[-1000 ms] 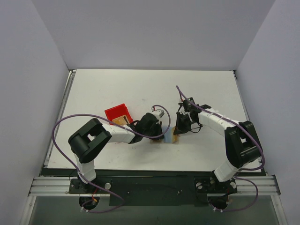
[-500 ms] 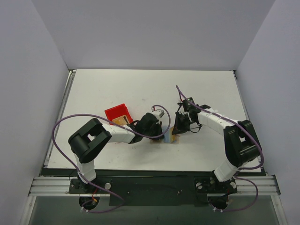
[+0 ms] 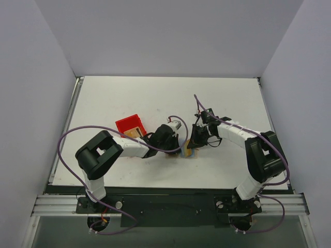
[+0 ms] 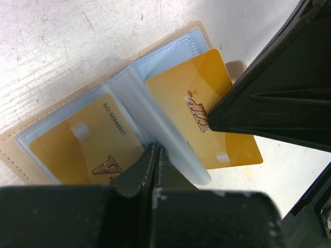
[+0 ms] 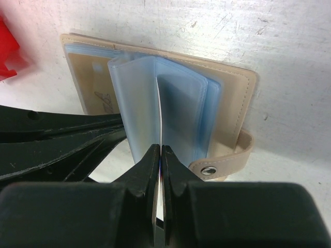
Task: Put the credit cards into the card holder
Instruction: Insert the credit card into the card holder.
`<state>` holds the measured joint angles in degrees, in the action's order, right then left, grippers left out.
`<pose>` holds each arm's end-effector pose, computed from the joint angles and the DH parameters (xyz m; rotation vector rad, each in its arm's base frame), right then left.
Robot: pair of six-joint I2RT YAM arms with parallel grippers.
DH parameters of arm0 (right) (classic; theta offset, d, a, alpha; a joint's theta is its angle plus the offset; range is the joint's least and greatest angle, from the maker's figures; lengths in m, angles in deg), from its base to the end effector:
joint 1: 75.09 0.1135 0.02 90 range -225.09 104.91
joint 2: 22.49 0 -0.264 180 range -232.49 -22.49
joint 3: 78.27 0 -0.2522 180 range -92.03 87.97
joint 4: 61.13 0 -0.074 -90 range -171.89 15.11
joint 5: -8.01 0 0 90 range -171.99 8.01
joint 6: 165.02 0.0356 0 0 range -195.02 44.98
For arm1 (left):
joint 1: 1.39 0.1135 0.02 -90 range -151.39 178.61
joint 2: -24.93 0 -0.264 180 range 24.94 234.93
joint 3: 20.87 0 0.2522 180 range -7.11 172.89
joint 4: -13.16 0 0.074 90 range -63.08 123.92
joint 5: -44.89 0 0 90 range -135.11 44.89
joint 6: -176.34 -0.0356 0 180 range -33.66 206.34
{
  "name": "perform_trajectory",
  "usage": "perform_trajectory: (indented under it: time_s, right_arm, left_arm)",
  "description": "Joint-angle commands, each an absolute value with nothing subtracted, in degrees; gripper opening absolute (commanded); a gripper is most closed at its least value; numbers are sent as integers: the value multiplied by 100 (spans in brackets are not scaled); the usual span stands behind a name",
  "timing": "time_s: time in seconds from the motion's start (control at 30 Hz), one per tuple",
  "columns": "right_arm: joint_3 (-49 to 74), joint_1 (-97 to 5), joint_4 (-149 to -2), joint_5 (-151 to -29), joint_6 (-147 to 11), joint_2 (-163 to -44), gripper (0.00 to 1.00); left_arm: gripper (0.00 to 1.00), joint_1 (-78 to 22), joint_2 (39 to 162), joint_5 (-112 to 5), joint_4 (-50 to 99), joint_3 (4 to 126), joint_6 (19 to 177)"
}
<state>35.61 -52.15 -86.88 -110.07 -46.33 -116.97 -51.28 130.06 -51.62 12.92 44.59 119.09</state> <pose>0.2922 0.1419 0.1715 -0.0806 2.6317 0.9609 0.2337 -0.2837 0.1379 0.4236 2.3761 -0.8556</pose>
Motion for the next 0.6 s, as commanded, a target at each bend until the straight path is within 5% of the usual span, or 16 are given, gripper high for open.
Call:
perform_trajectory:
  time_s: [0.0, 0.57]
  right_arm:
    - [3664, -5189, -8693, -11012, -4592, -11812, 0]
    - [3734, -5197, -8746, -10704, -4628, -11864, 0]
  left_arm:
    - [0, -5140, 12839, -5066, 1479, 4598, 11851]
    - [0, -5131, 11906, -4809, 2068, 4992, 11534]
